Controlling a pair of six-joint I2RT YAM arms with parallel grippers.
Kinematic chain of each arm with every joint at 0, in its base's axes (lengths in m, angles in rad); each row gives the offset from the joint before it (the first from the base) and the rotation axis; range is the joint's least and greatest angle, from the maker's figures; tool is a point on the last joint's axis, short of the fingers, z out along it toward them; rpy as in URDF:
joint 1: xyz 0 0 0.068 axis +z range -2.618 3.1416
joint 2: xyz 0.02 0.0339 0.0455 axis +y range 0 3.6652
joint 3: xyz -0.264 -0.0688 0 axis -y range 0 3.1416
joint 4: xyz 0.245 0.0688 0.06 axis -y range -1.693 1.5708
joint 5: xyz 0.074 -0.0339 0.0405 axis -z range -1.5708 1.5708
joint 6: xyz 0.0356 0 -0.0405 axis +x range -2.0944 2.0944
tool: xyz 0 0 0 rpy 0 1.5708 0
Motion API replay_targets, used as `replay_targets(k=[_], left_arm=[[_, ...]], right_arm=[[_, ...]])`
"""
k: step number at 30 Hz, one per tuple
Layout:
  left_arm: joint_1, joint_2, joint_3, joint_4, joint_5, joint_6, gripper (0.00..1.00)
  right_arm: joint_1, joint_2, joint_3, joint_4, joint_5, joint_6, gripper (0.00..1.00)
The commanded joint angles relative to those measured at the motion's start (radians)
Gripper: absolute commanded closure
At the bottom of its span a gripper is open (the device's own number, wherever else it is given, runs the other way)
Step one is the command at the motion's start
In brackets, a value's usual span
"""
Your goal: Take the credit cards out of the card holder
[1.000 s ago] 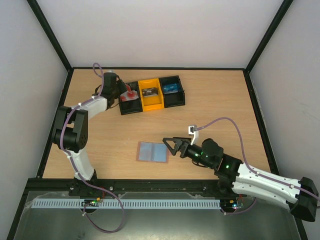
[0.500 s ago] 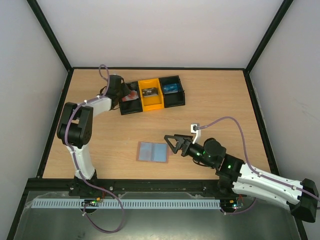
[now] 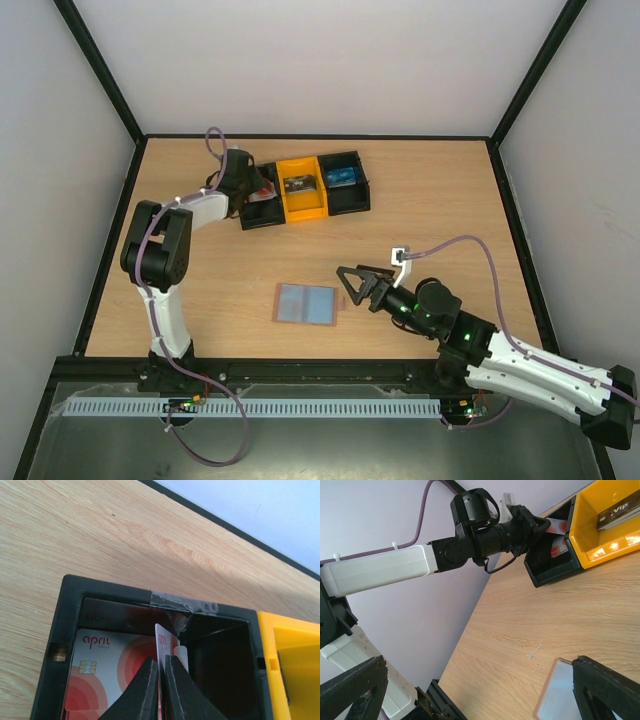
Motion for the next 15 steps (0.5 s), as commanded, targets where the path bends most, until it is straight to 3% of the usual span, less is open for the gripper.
replay_targets(k=[1,11,15], left_arm=[[-0.007,0.015,0.023,-0.026,-0.029,0.029,0.92],[-0.007,0.006,0.087,-0.097,-0.012,0.040,0.88],[-0.006,-0.023,0.126,-0.149,-0.005,0.039,0.79]], right_arm=[[-0.001,-0.032,-0.004,-0.036,0.049,-0.018,0.02],[0.000,-0.073,-0.022,-0.050,0.081,-0.007,0.02],[0.000,-0.063,-0.012,-0.063,0.076,-0.010,0.02]])
